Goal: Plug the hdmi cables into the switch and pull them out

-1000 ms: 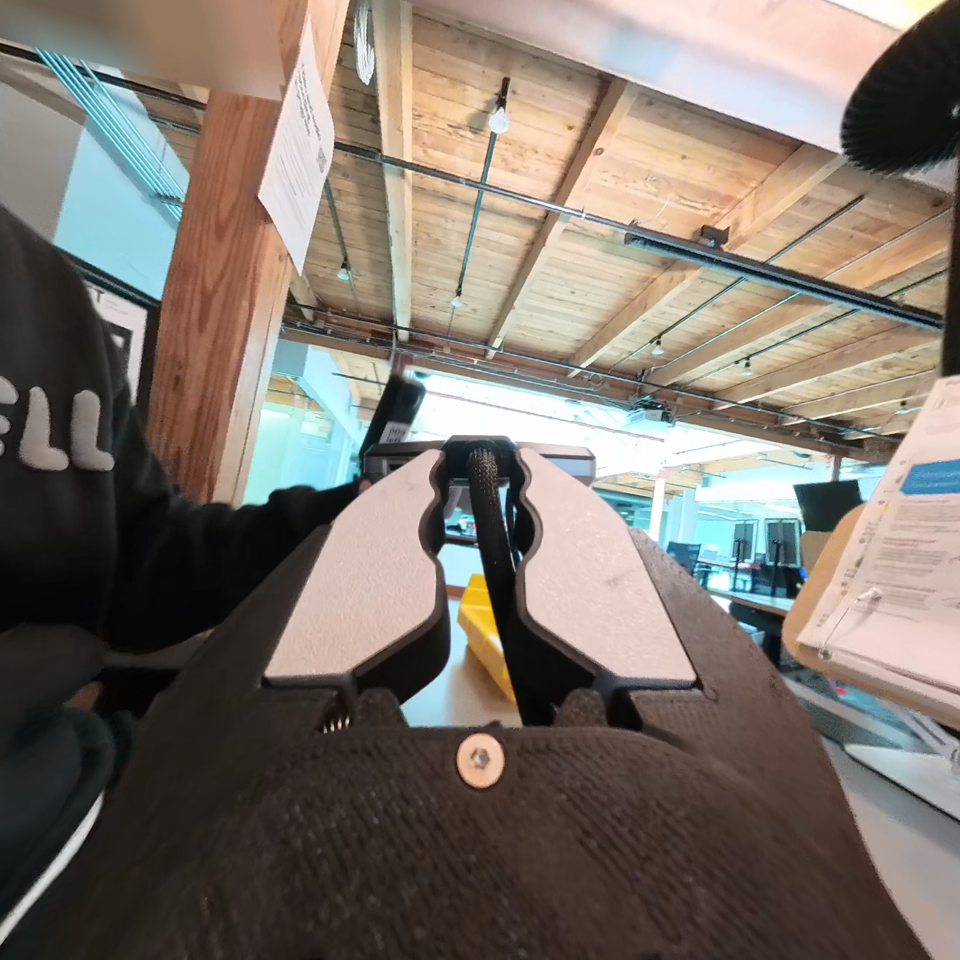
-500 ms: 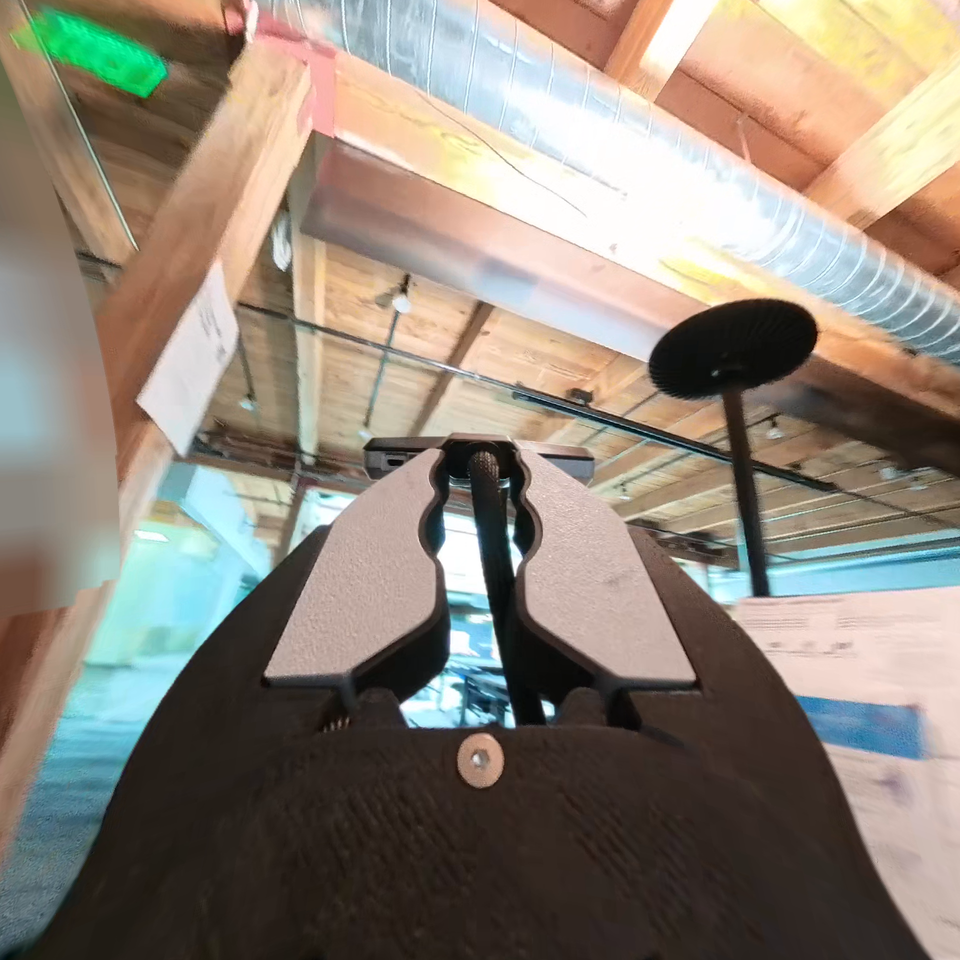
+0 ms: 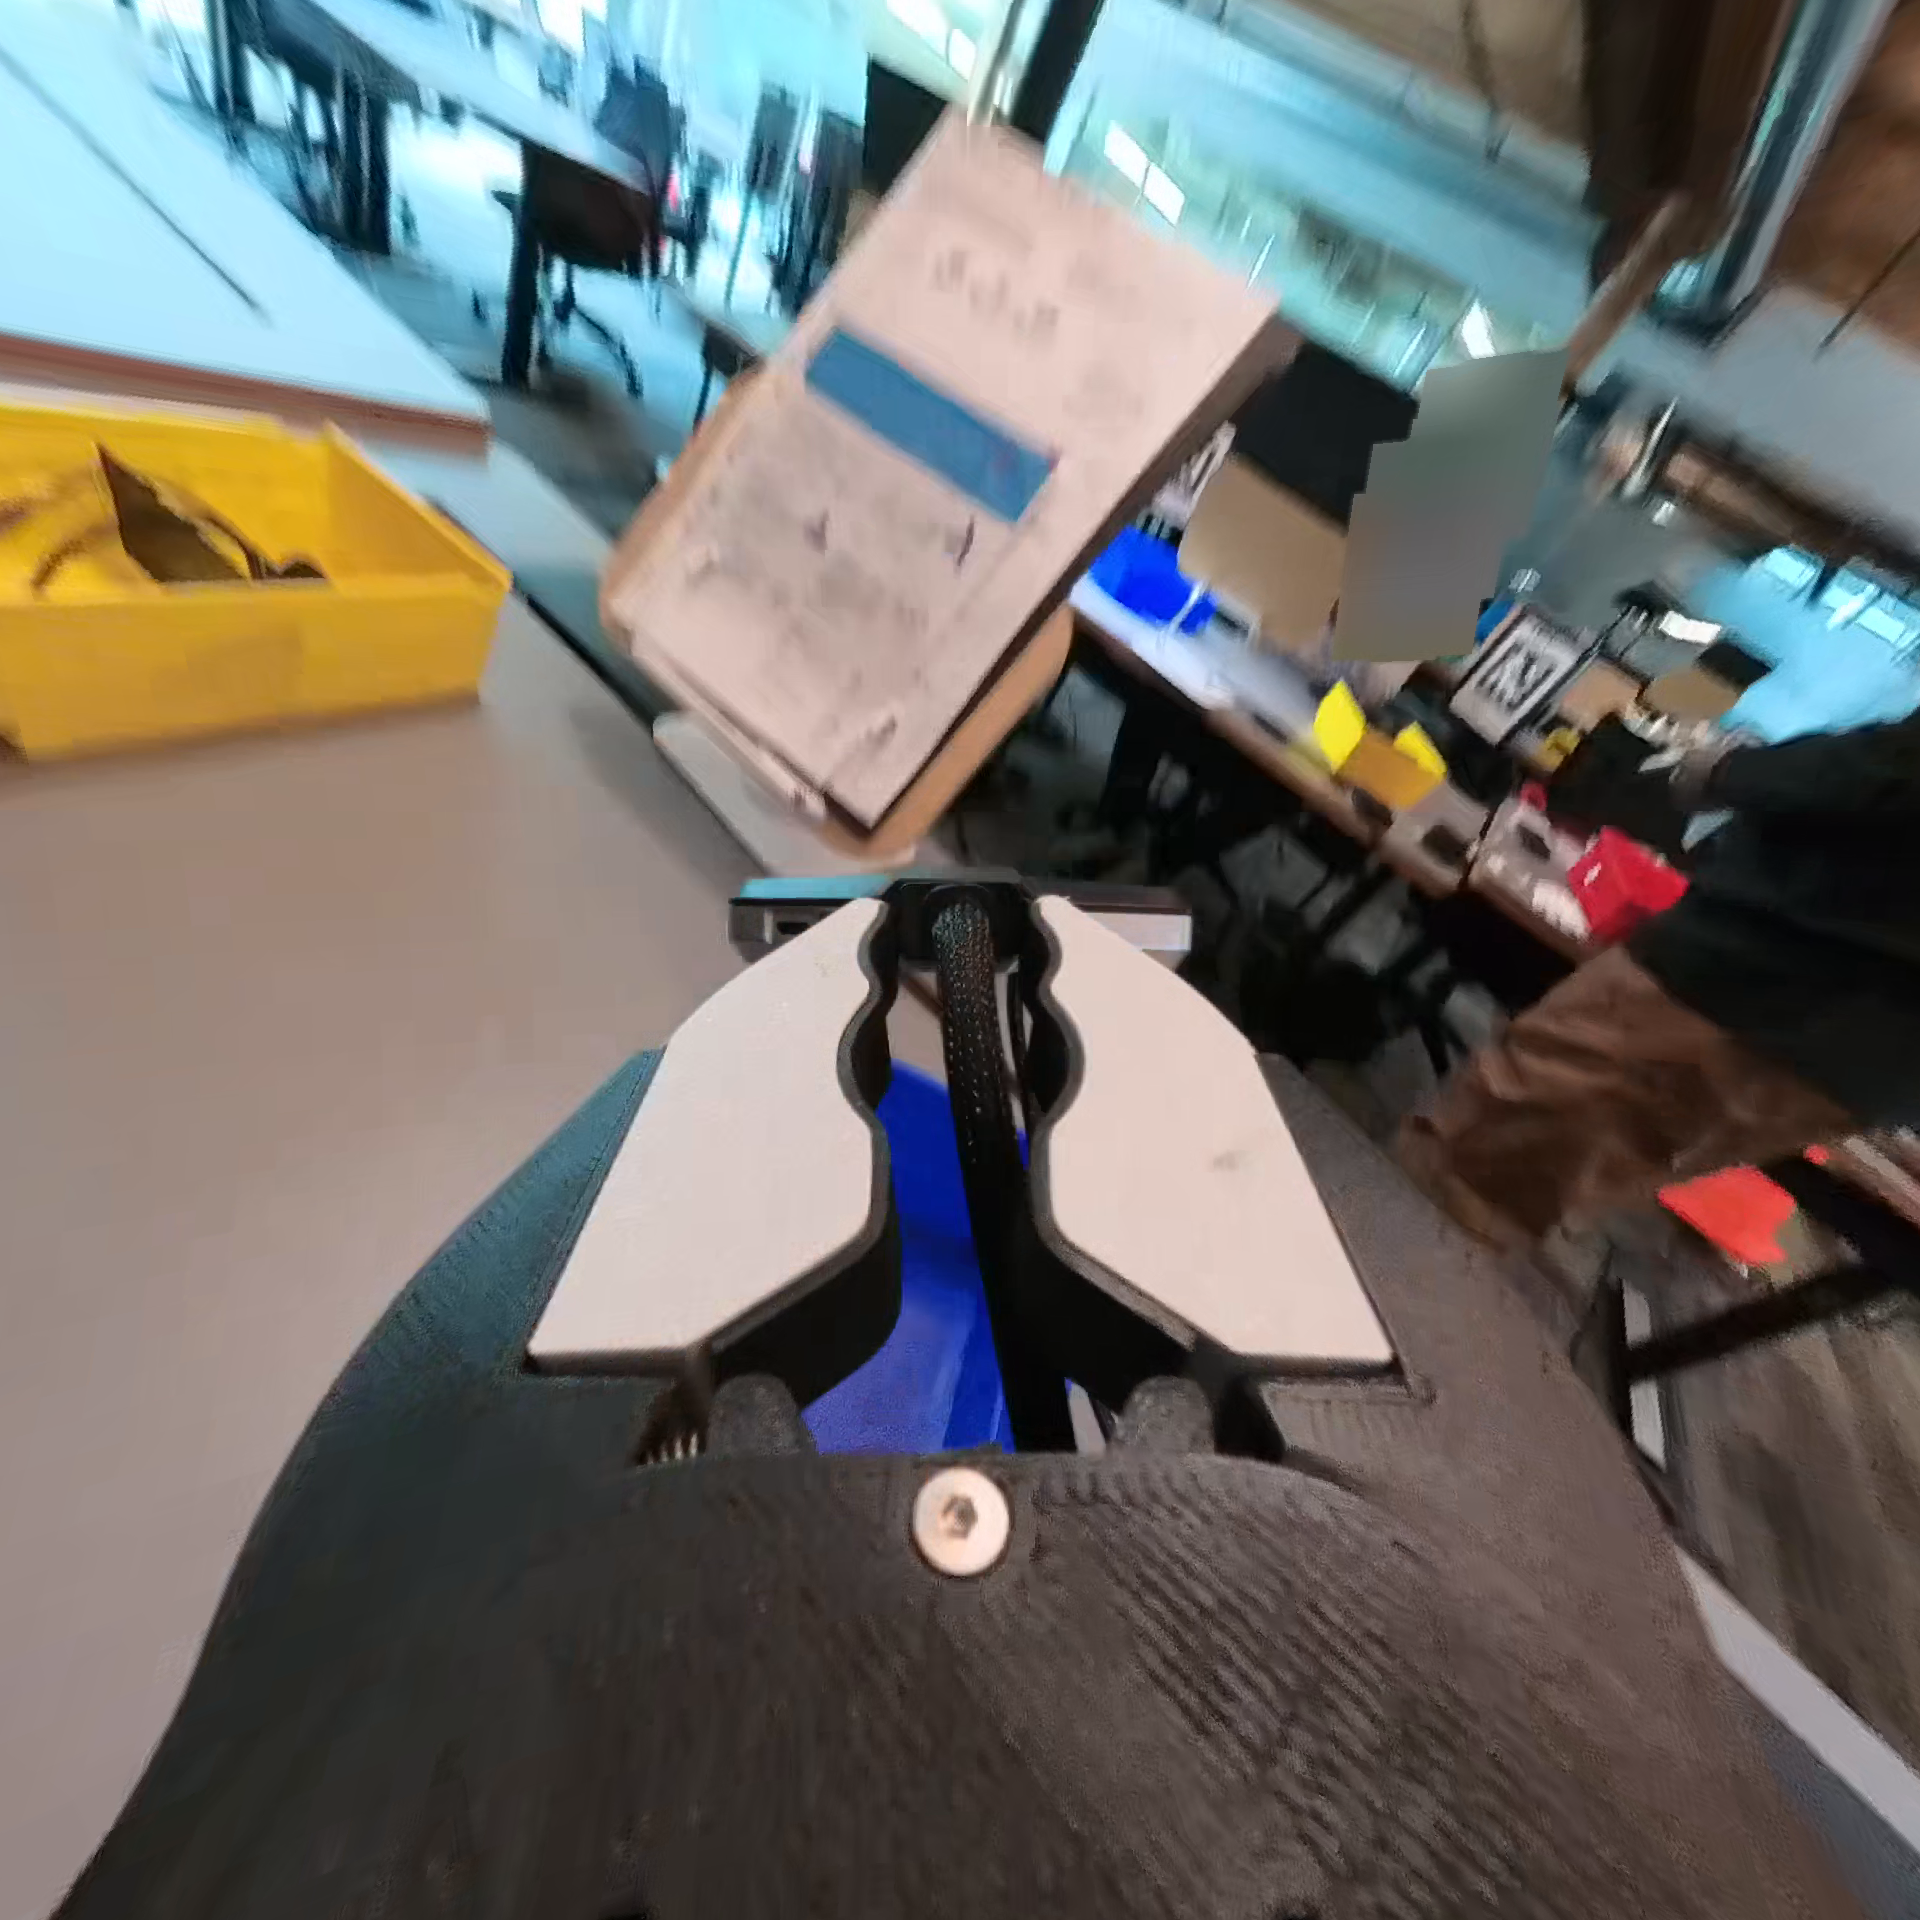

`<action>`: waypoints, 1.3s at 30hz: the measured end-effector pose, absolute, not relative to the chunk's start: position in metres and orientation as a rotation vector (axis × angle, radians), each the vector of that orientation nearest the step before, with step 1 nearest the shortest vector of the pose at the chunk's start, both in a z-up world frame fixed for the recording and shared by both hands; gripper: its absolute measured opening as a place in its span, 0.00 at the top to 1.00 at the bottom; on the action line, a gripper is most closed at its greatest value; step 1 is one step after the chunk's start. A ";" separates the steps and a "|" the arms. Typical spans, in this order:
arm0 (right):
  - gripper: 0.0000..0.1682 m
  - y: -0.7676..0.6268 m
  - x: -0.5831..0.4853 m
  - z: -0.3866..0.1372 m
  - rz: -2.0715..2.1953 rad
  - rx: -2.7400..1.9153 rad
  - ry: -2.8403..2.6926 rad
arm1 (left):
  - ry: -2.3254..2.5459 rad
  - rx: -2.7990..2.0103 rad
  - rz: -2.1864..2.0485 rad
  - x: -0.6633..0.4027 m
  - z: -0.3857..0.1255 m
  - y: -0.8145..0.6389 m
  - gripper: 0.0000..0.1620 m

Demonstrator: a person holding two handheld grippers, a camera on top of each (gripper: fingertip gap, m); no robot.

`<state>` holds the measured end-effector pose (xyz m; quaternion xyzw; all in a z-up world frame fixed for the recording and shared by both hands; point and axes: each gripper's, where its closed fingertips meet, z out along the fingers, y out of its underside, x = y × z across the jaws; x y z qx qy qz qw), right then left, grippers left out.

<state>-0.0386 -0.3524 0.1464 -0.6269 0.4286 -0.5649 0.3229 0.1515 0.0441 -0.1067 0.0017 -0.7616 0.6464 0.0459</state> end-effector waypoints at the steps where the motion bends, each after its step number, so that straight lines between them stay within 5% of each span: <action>1: 0.87 -0.354 -0.034 0.134 -1.445 -1.694 1.162 | -2.346 -0.033 1.952 0.150 -0.109 0.042 0.95; 9: 0.87 -0.341 0.004 0.087 -1.188 -1.890 1.315 | -2.432 -0.164 1.848 0.142 -0.121 0.036 0.94; 17: 0.87 -0.362 0.021 0.079 -1.132 -1.588 1.302 | -2.432 -0.230 1.793 0.134 -0.125 0.035 0.94; 31: 0.84 -0.479 -0.048 -0.002 -1.461 -1.436 1.554 | -2.405 -0.212 1.816 0.136 -0.122 0.036 0.94; 34: 0.99 -0.501 -0.066 -0.029 -1.530 -1.593 1.738 | -2.431 -0.249 1.807 0.133 -0.125 0.036 0.94; 39: 0.95 -0.474 -0.055 -0.036 -1.377 -1.627 1.632 | -2.480 -0.304 1.760 0.128 -0.131 0.034 0.94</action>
